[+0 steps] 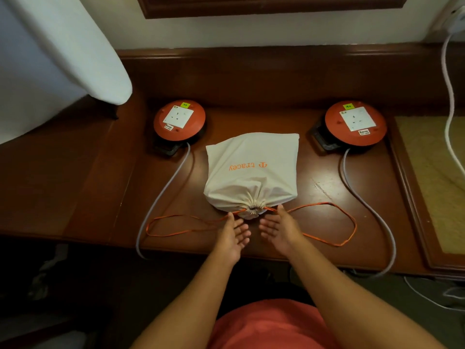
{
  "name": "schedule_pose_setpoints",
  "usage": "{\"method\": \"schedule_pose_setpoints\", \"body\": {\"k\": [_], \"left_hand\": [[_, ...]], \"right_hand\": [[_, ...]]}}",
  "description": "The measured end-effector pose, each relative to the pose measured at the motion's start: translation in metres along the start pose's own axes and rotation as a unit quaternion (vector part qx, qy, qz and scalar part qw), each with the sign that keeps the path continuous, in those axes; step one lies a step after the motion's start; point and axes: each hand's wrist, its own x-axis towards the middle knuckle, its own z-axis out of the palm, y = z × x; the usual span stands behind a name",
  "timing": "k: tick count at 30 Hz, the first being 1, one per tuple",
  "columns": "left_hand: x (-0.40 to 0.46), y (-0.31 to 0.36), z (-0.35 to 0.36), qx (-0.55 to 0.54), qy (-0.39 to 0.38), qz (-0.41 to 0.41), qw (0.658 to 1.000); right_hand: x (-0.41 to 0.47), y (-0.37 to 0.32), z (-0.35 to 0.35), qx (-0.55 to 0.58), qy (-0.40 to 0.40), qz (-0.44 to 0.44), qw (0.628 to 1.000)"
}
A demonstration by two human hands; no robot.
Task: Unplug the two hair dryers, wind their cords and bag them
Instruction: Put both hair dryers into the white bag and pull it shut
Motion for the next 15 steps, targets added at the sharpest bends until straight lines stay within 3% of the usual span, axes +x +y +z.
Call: {"method": "schedule_pose_setpoints", "body": {"k": [3,8,15], "left_hand": [[0.007,0.003,0.009,-0.066,-0.006,-0.005,0.998],[0.012,0.018,0.018,-0.093,0.037,0.012,0.995],[0.015,0.021,0.008,-0.083,0.122,0.120,0.982]], "right_hand": [[0.013,-0.003,0.008,0.098,0.014,0.002,0.995],[0.025,-0.013,0.008,0.140,0.086,-0.036,0.986],[0.017,-0.014,-0.009,0.153,0.049,-0.074,0.984]]}}
